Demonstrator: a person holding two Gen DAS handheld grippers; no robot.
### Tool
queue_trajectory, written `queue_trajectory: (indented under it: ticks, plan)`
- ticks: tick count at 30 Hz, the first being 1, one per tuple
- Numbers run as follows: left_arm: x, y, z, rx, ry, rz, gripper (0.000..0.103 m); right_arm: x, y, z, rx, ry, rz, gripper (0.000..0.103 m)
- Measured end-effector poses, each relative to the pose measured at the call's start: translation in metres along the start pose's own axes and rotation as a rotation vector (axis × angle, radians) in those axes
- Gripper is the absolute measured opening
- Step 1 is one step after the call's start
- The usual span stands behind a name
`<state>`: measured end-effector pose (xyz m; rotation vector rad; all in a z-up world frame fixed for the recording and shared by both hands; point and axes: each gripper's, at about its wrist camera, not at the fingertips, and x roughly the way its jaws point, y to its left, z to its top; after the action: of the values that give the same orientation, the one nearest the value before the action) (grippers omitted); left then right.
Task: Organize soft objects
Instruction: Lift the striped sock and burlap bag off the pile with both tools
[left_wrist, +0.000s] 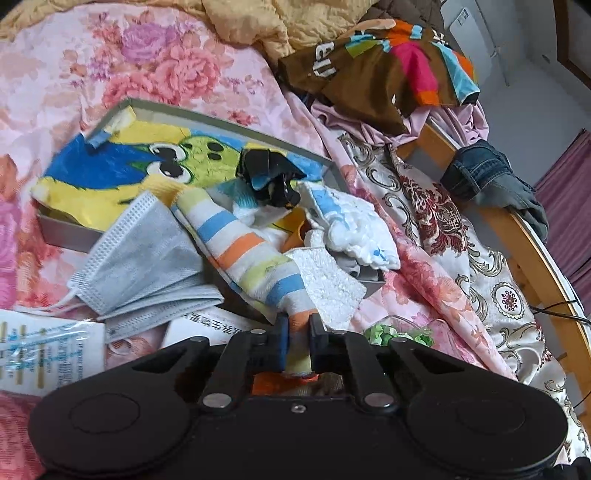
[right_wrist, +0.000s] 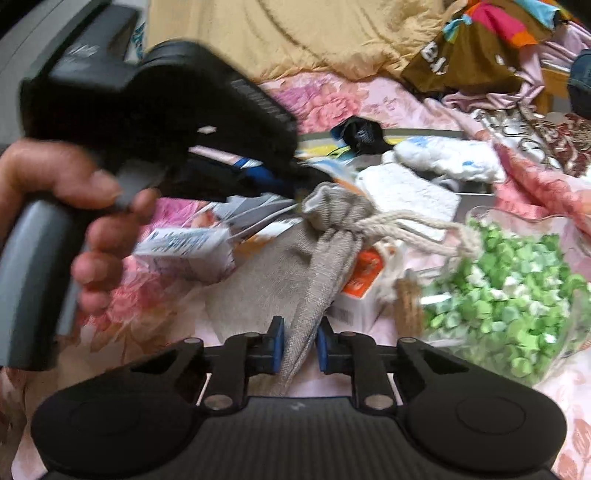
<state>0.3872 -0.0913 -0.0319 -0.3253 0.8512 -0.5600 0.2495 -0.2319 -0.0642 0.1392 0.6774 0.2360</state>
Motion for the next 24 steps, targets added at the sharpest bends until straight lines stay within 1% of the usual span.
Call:
queue_trajectory:
  ticks: [2, 6, 10, 18, 24]
  plan:
    - [-0.008, -0.002, 0.001, 0.013, -0.008, 0.015, 0.010, -0.005, -0.002, 0.001, 0.007, -0.020, -0.018, 0.016]
    - [-0.026, -0.001, 0.001, 0.020, -0.024, 0.039, 0.010, -0.011, -0.004, 0.003, 0.005, -0.049, -0.035, 0.013]
    - [-0.045, 0.000, -0.003, 0.030, -0.021, 0.065, 0.010, -0.016, 0.000, 0.004, -0.032, -0.071, -0.048, 0.010]
    - [-0.076, 0.008, -0.020, 0.025, -0.019, 0.117, 0.010, -0.031, 0.008, 0.001, -0.069, -0.106, -0.054, 0.009]
    - [-0.094, 0.004, -0.030, 0.071, -0.025, 0.183, 0.010, -0.040, 0.005, 0.002, -0.060, -0.127, -0.066, 0.009]
